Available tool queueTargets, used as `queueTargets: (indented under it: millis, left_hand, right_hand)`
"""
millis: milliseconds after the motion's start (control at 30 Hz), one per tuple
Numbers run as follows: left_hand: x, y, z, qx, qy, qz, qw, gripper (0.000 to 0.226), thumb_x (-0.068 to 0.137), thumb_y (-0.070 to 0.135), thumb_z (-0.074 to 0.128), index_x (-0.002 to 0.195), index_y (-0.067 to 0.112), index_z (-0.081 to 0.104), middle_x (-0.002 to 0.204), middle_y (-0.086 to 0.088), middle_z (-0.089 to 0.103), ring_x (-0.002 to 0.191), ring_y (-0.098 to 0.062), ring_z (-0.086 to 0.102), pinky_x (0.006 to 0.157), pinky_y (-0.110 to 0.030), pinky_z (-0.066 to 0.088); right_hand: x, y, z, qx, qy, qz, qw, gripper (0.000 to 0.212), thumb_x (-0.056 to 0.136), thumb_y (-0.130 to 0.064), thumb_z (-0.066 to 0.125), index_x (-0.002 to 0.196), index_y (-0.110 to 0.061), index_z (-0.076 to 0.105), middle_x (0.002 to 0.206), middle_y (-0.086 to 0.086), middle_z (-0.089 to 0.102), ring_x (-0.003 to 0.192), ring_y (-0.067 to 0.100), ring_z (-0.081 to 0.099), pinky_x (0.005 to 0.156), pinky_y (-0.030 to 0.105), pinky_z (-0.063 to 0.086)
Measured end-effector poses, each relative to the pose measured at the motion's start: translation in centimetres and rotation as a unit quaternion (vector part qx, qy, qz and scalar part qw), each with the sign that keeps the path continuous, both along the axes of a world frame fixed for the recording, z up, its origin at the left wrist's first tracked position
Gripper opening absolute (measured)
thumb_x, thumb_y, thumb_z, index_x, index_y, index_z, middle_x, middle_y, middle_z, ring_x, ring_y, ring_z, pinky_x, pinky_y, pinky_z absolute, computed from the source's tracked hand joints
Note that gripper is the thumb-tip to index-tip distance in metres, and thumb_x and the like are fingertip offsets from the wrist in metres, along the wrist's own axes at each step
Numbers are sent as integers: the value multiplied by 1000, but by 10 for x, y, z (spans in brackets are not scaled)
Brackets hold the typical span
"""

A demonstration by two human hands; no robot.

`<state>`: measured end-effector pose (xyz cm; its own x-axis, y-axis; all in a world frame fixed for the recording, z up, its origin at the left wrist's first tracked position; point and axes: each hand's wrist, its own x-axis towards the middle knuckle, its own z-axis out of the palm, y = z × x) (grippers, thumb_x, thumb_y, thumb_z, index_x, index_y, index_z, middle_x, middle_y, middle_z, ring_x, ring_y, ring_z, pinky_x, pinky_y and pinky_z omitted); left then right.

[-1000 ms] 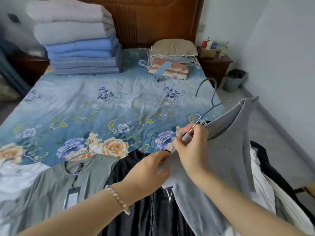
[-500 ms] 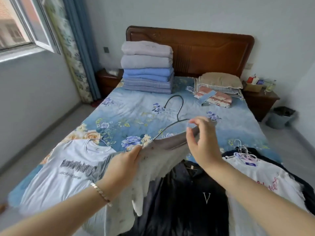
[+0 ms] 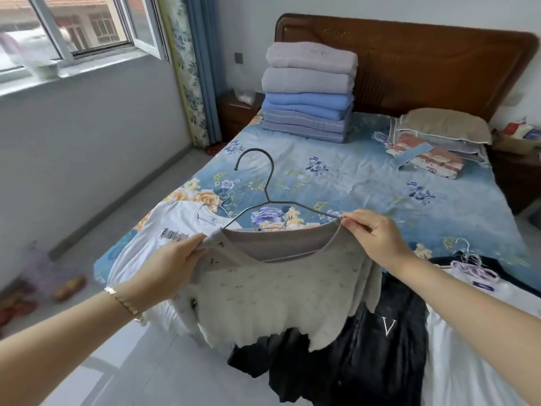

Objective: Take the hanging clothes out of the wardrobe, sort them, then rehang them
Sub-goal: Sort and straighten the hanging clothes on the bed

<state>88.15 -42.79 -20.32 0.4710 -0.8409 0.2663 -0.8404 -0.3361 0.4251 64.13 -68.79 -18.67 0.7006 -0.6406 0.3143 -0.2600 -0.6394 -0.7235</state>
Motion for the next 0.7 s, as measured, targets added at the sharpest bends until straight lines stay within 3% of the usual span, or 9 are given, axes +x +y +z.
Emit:
queueTargets:
  millis: [133,200,267,400,467,533,567,633,700]
  left_hand:
    - [6,10,0,16,-4,-41,999,57,87,54,23,93,11,60,78,-8,66,71,-28,60,68,-34,49]
    - [5,11,1,28,-8,-48,998,63,85,55,22,92,7,62,78,-8,66,70,-29,59,67,-34,49]
    - [5,14,1,41,4,-45,998,69,82,59,21,94,6,62,80,-7,65,73,-28,57,69,-33,47]
    - [15,28,-2,214,80,-61,972,26,96,43,43,91,25,63,92,4,63,84,-16,52,77,-24,38]
    - [22,39,-3,306,103,-88,942,46,84,71,33,69,29,47,77,9,56,76,-14,50,69,-20,38]
    - [31,45,-3,352,98,-89,927,80,53,97,7,65,26,41,71,9,52,68,-11,47,62,-15,37]
    - [38,44,-3,361,95,-83,924,83,53,97,6,66,24,44,73,6,56,69,-12,49,63,-15,38]
    - [51,30,0,385,85,-62,917,68,80,78,21,73,19,52,85,-2,62,78,-17,53,72,-24,42]
    - [62,5,0,391,53,-37,918,47,93,56,34,69,19,48,77,0,57,76,-18,50,69,-26,38]
  right_hand:
    - [7,21,12,-20,-28,40,999,17,87,-4,62,100,-3,73,96,-7,67,86,-23,57,81,0,42]
    - [9,29,18,-25,7,58,998,15,87,-7,62,95,-6,75,92,-6,69,85,-5,63,77,11,46]
    - [9,35,20,8,92,90,992,14,90,-15,60,83,-15,72,73,-2,66,68,8,56,64,22,41]
    - [8,59,10,52,242,182,952,29,90,-28,58,62,-31,55,51,-8,40,51,3,36,53,16,27]
    - [13,75,7,97,286,234,924,41,92,-29,56,51,-33,49,47,-11,37,49,3,32,51,16,26]
    - [19,85,9,161,309,278,895,45,93,-26,54,49,-31,51,48,-12,35,50,1,30,51,16,26]
    - [22,87,10,196,312,287,884,44,94,-25,54,50,-30,54,50,-13,37,51,2,32,51,16,28]
    - [29,85,8,243,306,283,876,40,95,-22,52,55,-28,57,56,-12,44,54,3,37,54,16,32]
    - [38,73,-5,238,293,253,891,41,96,-23,51,55,-27,56,59,-5,43,59,6,39,59,23,34]
